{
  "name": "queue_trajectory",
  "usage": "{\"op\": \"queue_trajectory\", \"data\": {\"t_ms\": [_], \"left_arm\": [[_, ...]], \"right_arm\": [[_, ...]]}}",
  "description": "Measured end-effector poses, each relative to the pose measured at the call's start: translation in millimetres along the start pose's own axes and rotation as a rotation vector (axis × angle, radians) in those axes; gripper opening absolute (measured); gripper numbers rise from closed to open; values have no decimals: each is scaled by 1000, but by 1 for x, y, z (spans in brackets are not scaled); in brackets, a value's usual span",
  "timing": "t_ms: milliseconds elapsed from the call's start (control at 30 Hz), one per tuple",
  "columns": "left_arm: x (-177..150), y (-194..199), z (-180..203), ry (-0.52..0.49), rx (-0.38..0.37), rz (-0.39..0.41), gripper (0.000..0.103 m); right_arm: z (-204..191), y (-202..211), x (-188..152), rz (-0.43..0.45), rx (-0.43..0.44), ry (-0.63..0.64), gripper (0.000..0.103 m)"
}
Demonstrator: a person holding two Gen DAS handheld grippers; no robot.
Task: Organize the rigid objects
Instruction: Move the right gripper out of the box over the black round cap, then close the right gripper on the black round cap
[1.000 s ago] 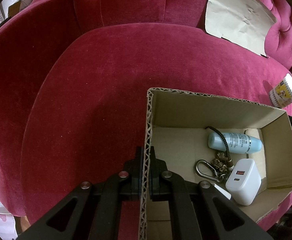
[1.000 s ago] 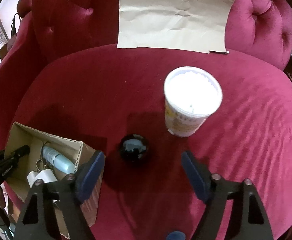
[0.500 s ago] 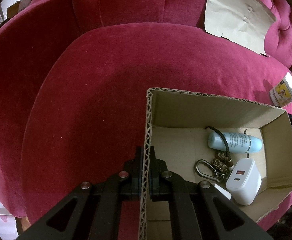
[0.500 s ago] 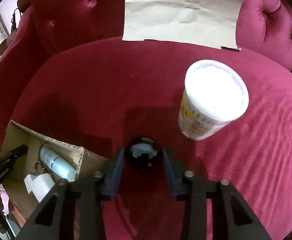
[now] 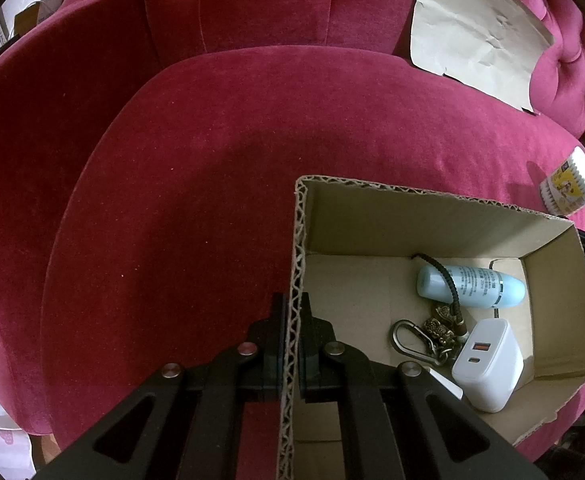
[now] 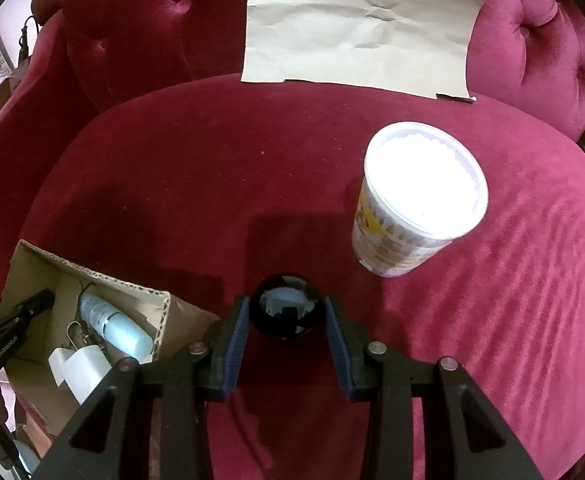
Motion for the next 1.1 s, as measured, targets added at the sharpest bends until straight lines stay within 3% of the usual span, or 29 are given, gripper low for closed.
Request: {"op": "queue_trajectory", "data": {"t_ms": [1100], "left_arm": [[-1, 1, 0, 6, 1, 7, 4]], "right_arm": [[-13, 60, -7, 0, -55, 55, 41]]}}
Point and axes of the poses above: each gripper's, at about its wrist camera, not at the fingertips, and y roughly against the way its jaws point, z to its right, x to its top, the point moved 4 cm from there along -y, roughly the way its jaws point, and after that the axes turned 2 degrees about -z, right-handed, at the moved point
